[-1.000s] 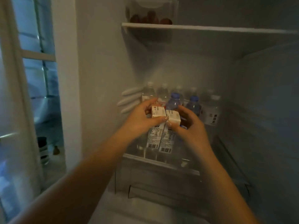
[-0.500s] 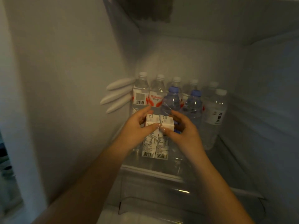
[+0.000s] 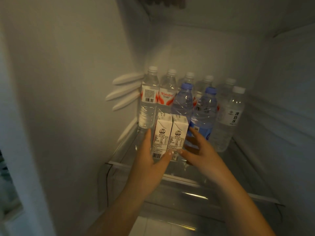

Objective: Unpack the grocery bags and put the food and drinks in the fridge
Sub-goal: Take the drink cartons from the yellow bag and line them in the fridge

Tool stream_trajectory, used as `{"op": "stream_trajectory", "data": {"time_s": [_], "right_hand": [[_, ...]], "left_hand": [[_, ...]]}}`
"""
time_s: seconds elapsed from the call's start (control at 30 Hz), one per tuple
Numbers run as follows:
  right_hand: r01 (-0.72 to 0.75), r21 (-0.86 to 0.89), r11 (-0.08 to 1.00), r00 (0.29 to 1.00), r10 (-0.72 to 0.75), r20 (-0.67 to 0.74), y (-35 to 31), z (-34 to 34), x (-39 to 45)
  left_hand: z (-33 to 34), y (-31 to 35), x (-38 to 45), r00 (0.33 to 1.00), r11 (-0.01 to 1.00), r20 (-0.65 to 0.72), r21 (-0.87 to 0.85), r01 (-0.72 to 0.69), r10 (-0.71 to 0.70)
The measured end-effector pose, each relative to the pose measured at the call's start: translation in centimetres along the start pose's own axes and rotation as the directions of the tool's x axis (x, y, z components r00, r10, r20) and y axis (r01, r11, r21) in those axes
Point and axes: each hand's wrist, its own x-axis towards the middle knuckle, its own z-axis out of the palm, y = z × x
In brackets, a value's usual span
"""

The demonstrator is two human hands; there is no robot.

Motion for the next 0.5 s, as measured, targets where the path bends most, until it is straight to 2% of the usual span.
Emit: {"op": "stream_trajectory", "data": {"time_s": [0.17,0.27,0.5], "right_hand": [[0.089,-0.052,0.995,0.985,-0.08,0.155,0.1,0.7,-1.6],[0.09,-0.062,0.994,0.979,-0.078,0.186,0.0,1.0,-1.5],[0.128,-0.133,0.983,0.955,-0.086,0.282,-0.9,1.2,0.1]], "left_hand": [[0.8,0.5,-0.4,0.999,1.0,0.053,0.004,0.01,-0.01],[0.9,0.4,-0.1,0.999,1.0,0.045,0.002,0.013,-0.013],[0.7,-0.1,1.9,0.997,1.0,-0.079,0.027,0.004,-0.002]]}}
